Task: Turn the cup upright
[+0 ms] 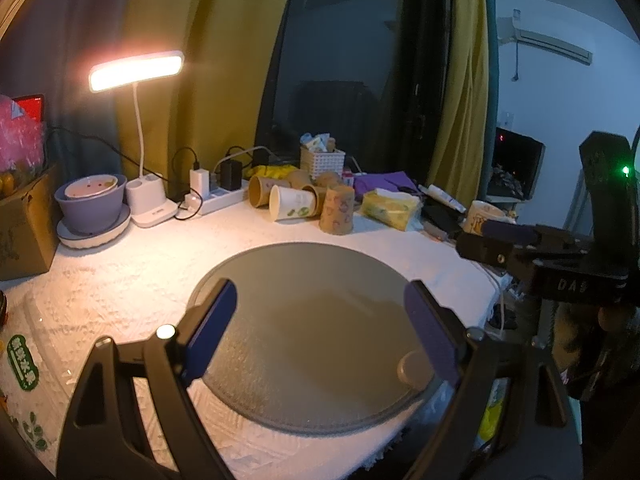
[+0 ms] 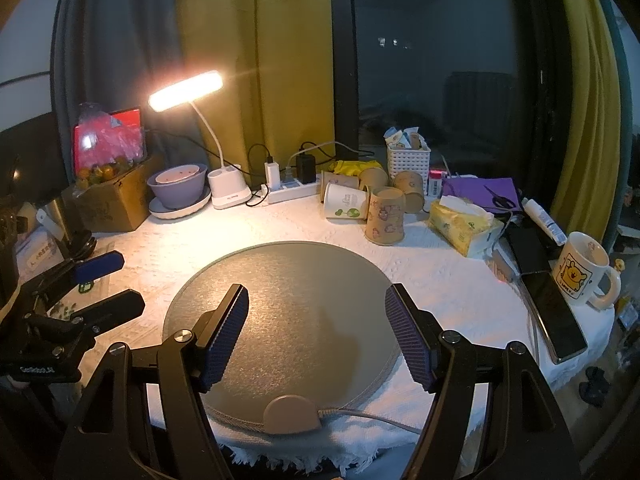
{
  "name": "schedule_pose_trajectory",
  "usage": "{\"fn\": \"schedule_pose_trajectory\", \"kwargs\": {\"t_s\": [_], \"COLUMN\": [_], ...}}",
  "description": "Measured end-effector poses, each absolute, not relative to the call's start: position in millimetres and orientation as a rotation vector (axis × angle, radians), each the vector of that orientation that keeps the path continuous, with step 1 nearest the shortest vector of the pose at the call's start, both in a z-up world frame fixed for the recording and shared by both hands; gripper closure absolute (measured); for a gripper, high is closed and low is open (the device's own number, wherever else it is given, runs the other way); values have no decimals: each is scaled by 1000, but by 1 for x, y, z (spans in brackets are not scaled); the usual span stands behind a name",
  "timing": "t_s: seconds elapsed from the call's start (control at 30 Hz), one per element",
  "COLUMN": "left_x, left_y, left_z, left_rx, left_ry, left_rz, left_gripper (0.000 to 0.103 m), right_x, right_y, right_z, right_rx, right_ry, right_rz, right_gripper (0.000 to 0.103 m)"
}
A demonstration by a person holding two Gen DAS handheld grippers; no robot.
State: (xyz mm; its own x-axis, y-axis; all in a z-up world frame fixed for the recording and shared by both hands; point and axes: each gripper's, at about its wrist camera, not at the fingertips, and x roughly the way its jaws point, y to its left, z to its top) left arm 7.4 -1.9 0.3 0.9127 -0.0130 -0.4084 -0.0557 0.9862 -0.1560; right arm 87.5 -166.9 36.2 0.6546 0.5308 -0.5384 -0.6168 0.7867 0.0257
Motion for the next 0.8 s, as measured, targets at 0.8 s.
{"fn": "schedule_pose_trajectory", "kwargs": {"t_s": [0.8], "left_x": [31], "left_y": [2], "left_z": [6], "left_rx": [-187], "left_ry": [440], "left_rz": [11], "left_gripper": [16], "right_x": [105], "right_y": [-165], "right_z": [34], "right_rx": [-162], "right_ry": [559], "right_rz": [641], "right_gripper": [29]}}
